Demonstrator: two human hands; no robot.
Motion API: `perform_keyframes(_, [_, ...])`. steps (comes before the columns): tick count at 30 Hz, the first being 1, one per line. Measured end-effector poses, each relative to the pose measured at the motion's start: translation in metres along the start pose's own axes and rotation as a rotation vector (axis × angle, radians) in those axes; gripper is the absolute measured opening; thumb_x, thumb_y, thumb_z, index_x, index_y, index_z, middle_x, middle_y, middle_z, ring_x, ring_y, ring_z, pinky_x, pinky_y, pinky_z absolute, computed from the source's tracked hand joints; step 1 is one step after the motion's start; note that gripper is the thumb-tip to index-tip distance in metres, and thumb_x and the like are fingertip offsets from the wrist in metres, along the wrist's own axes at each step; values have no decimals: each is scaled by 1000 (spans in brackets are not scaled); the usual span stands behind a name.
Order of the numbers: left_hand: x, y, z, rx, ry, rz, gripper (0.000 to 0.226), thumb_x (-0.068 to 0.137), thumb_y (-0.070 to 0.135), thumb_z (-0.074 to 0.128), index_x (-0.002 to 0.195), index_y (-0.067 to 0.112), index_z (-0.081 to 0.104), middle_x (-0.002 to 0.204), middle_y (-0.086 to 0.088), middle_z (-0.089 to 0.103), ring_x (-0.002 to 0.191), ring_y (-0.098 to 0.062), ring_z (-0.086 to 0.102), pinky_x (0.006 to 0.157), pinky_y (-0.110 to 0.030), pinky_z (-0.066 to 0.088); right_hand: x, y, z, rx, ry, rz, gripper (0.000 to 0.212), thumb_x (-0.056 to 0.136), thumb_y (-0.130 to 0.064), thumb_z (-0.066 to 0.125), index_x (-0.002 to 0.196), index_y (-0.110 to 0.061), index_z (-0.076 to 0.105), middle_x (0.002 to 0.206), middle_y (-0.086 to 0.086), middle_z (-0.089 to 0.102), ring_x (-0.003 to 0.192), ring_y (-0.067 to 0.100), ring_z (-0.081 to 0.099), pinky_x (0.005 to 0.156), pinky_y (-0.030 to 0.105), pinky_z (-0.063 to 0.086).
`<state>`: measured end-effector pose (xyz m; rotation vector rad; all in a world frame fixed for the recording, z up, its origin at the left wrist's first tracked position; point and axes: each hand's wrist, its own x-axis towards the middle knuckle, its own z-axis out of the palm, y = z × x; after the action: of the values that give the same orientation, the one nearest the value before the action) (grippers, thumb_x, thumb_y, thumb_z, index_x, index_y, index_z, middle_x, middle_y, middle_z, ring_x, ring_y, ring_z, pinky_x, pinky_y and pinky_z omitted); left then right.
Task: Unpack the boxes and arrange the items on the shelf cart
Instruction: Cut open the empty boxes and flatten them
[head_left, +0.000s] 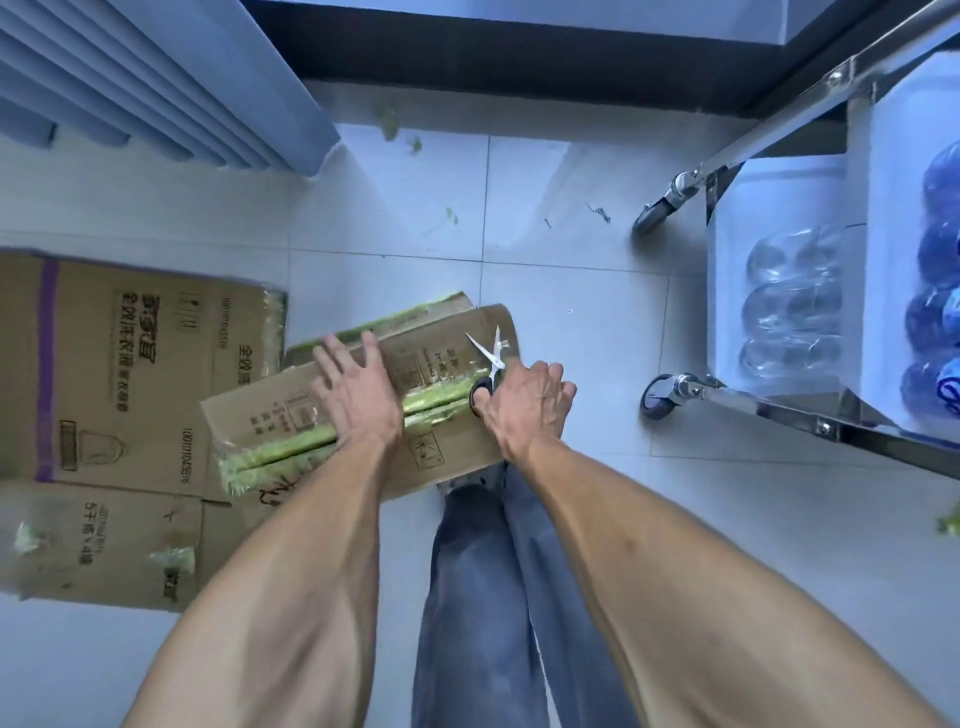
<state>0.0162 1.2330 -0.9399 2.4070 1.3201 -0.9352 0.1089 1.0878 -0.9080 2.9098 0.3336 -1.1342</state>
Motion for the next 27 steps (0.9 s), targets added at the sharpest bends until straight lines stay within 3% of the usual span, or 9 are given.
perform_keyframes(4, [-3,42,17,-22,29,229,111,73,-24,47,156,34,2,161,-24,-11,150,-39,3,112,-54,34,6,9,10,25,-55,31,36,88,-36,51,117,-17,58,113,12,59,113,28,45,94,41,34])
perform_keyframes(6, [-8,46,23,1,55,341,100,70,-26,44,149,30,21,161,-22,-10,150,-40,7,95,-48,51,2,11,18,69,-50,49,34,88,-34,52,117,-18,58,113,12,60,114,29,45,95,41,35])
perform_keyframes(8, [-15,43,25,5,51,403,81,70,-27,41,133,24,35,161,-23,-8,149,-43,8,83,-45,56,-2,13,25,132,-15,100,31,89,-33,51,115,-16,57,111,11,61,113,29,46,96,41,35])
perform_keyframes(10, [-17,36,33,40,30,440,80,74,-25,42,137,23,33,160,-24,-13,149,-44,1,92,-49,52,-6,15,31,202,28,185,31,90,-31,49,114,-14,57,108,11,62,112,28,46,95,41,35])
perform_keyframes(13, [-11,32,42,163,-30,467,94,83,-18,50,154,29,10,156,-26,-27,148,-41,-12,109,-57,36,-9,19,37,208,26,306,30,90,-29,47,114,-14,58,109,10,62,112,27,46,94,40,35])
perform_keyframes(16, [9,38,40,257,-56,491,99,86,-11,57,157,25,-2,154,-29,-26,148,-44,-9,109,-62,32,-12,25,44,183,-15,374,31,90,-28,48,115,-13,60,112,10,61,114,27,45,95,40,36])
perform_keyframes(19, [27,49,38,322,-55,467,110,83,17,76,155,10,-7,156,-32,-16,146,-49,6,104,-66,36,-14,25,54,214,-42,418,34,88,-31,49,115,-15,62,113,10,61,113,27,45,97,41,37])
perform_keyframes(22, [30,51,47,330,14,612,107,82,4,64,154,20,-14,153,-29,-25,145,-51,10,100,-63,43,-13,22,65,251,-34,444,37,85,-35,50,113,-16,64,111,10,63,112,27,46,97,43,38])
perform_keyframes(27, [28,51,54,281,-67,683,101,75,14,73,151,30,8,158,-31,-7,144,-54,8,100,-61,44,-25,20,82,221,97,416,40,84,-47,44,105,-18,63,102,8,61,105,26,45,93,42,35])
